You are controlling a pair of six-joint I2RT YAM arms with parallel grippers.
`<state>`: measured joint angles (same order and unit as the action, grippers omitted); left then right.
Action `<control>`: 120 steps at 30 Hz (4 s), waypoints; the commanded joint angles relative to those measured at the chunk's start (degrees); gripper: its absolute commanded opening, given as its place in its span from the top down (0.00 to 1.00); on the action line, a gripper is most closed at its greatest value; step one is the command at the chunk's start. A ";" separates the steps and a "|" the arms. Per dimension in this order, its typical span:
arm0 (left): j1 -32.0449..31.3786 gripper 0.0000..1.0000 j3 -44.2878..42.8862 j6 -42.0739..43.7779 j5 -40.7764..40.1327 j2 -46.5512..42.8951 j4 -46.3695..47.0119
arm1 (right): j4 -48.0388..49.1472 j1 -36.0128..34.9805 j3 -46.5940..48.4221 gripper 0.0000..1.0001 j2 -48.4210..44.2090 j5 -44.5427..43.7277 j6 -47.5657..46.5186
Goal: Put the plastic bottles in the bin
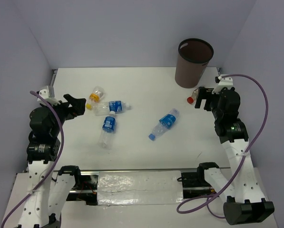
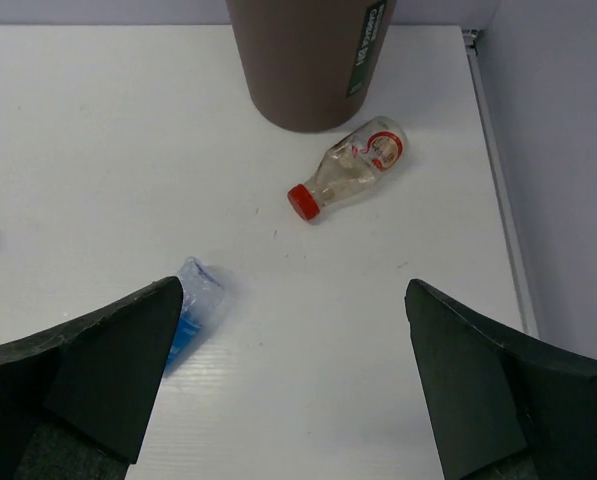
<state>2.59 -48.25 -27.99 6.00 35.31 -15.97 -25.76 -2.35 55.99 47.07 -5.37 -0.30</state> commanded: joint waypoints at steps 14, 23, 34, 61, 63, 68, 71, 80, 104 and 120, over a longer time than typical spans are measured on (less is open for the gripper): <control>-0.04 0.01 2.46 -6.28 10.87 -1.04 -1.79 | -17.92 -0.02 4.83 0.00 9.77 25.12 -18.72; -0.04 0.00 6.49 -10.07 12.19 -1.56 -4.16 | -20.04 -0.02 11.78 0.01 30.87 35.68 1.04; -0.04 0.00 11.42 -13.05 11.05 -0.77 -1.53 | -3.35 -1.08 5.89 0.01 41.52 27.26 26.13; -0.30 0.01 17.22 -16.66 16.23 0.99 0.67 | 3.52 -4.95 7.99 0.88 47.25 22.86 21.51; -1.35 0.01 17.84 -16.92 16.33 1.25 0.67 | 3.61 -5.03 9.66 0.90 43.22 24.17 17.37; -5.92 0.01 18.89 -16.75 13.78 3.09 0.23 | 4.31 -5.03 20.44 0.90 35.38 27.16 2.51; -9.08 0.01 19.07 -16.66 11.76 5.38 0.50 | 8.16 -4.95 28.45 0.89 33.44 24.54 -3.30; -18.40 0.01 17.49 -17.10 3.68 12.15 1.55 | 21.61 -2.14 51.05 0.87 46.17 11.00 -6.65; -34.58 0.08 8.97 -16.05 -11.53 32.36 1.90 | 21.82 0.50 56.43 0.01 53.76 13.94 -13.76; -42.40 0.51 -2.72 -12.71 -13.74 50.92 2.69 | -0.67 0.15 20.66 0.00 28.87 51.15 -12.19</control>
<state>-38.15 -48.64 -42.11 -8.62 86.78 -14.92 -18.11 -2.11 79.79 76.55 40.66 -13.10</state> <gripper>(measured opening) 0.697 0.994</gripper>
